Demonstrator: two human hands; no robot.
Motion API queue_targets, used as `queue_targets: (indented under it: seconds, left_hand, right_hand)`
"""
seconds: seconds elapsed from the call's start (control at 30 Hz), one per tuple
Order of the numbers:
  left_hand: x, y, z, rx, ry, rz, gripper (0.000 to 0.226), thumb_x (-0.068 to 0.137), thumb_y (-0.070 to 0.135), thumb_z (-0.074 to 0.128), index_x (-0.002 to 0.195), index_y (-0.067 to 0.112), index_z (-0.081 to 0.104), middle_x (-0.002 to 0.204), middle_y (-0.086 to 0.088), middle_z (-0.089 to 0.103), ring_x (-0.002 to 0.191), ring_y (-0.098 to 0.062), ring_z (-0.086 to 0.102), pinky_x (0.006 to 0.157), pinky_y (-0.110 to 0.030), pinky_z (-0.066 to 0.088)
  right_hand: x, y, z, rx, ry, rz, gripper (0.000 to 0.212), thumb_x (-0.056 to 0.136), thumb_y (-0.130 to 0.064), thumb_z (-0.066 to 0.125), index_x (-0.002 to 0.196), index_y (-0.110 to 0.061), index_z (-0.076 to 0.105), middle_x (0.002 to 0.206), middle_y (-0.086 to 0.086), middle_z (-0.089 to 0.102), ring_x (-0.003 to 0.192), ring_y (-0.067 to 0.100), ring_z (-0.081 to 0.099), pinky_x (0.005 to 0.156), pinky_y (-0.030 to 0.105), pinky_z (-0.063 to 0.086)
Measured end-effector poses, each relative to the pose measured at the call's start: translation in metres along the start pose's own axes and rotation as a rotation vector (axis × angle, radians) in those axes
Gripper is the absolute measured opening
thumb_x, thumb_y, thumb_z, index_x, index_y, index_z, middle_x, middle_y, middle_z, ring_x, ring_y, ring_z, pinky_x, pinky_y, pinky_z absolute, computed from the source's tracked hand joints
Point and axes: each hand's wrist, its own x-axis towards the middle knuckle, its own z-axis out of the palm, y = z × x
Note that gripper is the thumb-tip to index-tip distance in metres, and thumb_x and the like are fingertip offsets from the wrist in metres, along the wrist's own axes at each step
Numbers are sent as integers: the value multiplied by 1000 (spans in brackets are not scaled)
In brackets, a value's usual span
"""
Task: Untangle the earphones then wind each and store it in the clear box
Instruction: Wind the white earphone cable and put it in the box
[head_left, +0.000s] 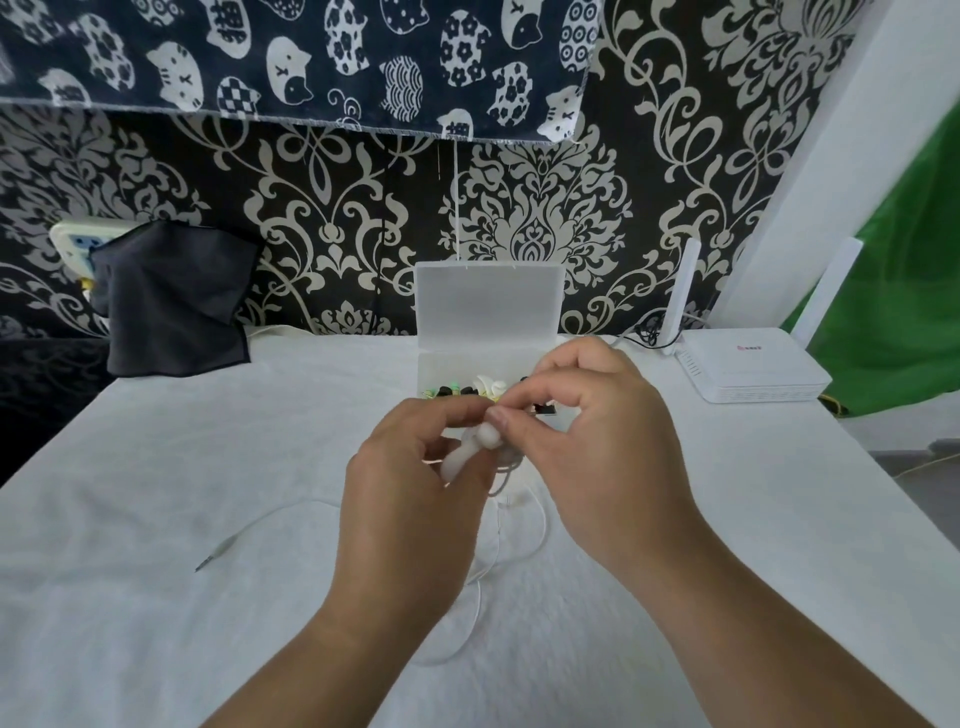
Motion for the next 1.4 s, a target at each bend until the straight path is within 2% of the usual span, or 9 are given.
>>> queue_targets:
  seconds: [0.2,0.4,0.5,0.57,0.63,0.77,0.87,1.1,1.4]
  left_hand:
    - [4,-4,-1,25,99,16,16,89,27,71,98,41,71,99,21,68,90,-2,66,69,-10,47]
    - [1,-5,2,-25,119,44,27,87,18,74,96,41,64,101,14,69,99,-4,65,70,-12,49]
    - [1,-7,2,-70,105,76,24,86,13,75,96,33,64,100,8,70,98,-11,66,71,-14,52]
    - [1,-6,1,-77,78,117,25,86,9,75,96,30,65,102,7,70,101,-16,67,76,-18,55]
    - [2,-6,-2,-160,37,137,21,86,7,75,97,24,68,103,1,70,101,-22,67,78,-24,56]
    - [10,-6,-12,-323,24,34,11,81,9,69,83,17,76,85,-7,75,75,-26,70,68,-29,56]
    - [17,-5,-17,-317,-34,-80,10,83,2,75,88,11,73,74,-12,76,71,-31,74,77,-43,59]
    - [18,-2,-18,-238,-120,-196,9,85,3,72,90,10,72,73,-11,76,73,-26,76,85,-46,59]
    - [16,-11,-9,-51,-91,-253,15,87,3,72,89,18,72,79,-2,75,69,-21,74,72,-39,62]
  right_hand:
    - [-9,-4,9,56,-7,-51,14,89,-19,71,97,-26,79,95,-13,57,94,6,60,77,9,43]
    - [-11,-11,13,455,-6,318,14,81,-13,79,79,-21,68,84,-4,70,82,11,68,77,27,56]
    - [-9,-11,13,787,-70,533,17,80,-11,78,88,-12,63,94,10,73,90,32,71,85,46,60]
    - [-7,-12,9,943,-117,609,17,84,-2,72,96,-8,62,99,14,75,95,36,72,86,47,60]
    - [-4,-11,6,922,-114,587,19,85,4,70,99,-7,62,98,16,75,92,36,73,84,45,60]
    - [-3,-8,4,789,-119,515,25,82,7,72,101,-8,65,95,10,75,86,32,73,84,46,60]
    - [-5,-7,2,712,-147,493,26,81,8,73,99,-10,66,92,6,76,85,30,73,83,46,60]
    - [-3,-4,4,820,-184,596,33,74,21,65,97,-4,66,82,11,73,72,23,67,66,33,54]
    - [-4,9,12,873,-195,791,29,73,22,58,89,0,68,73,12,68,65,23,63,58,30,52]
